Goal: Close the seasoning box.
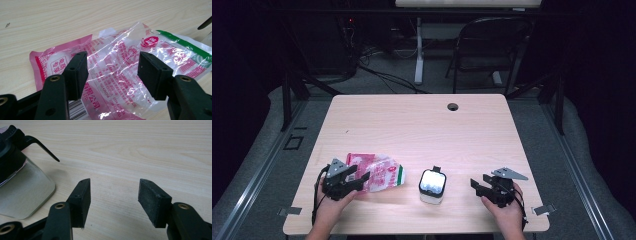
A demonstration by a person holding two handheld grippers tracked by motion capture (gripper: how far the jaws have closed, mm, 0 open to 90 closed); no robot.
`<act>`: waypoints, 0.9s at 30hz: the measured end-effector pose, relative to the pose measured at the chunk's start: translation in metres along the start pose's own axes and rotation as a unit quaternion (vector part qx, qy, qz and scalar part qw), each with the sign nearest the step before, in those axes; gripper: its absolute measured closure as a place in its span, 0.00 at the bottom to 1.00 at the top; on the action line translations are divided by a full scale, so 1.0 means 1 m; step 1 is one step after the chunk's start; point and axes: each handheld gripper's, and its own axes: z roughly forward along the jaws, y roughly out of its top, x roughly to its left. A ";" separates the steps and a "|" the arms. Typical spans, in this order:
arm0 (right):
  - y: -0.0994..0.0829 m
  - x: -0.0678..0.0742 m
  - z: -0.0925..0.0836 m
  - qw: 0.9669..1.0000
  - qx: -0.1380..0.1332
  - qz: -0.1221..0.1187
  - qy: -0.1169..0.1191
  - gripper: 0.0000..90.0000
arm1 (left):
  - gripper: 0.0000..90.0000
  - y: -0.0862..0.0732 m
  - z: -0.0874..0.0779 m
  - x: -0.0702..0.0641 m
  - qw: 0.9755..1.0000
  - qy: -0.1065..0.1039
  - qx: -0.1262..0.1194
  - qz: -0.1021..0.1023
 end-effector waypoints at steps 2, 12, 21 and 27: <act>0.000 0.001 0.000 1.000 -0.001 0.001 0.002 0.48 | 0.46 0.000 0.000 0.000 1.000 0.000 0.000 -0.001; 0.000 0.011 0.003 1.000 0.005 -0.017 0.009 0.48 | 0.46 -0.001 0.002 0.000 1.000 0.000 0.008 -0.001; 0.000 0.018 0.004 1.000 0.011 -0.024 0.017 0.48 | 0.46 -0.001 0.001 0.002 1.000 -0.002 0.004 -0.006; 0.000 0.022 0.004 0.999 0.013 -0.027 0.023 0.48 | 0.46 -0.001 0.001 0.002 1.000 -0.004 0.006 -0.006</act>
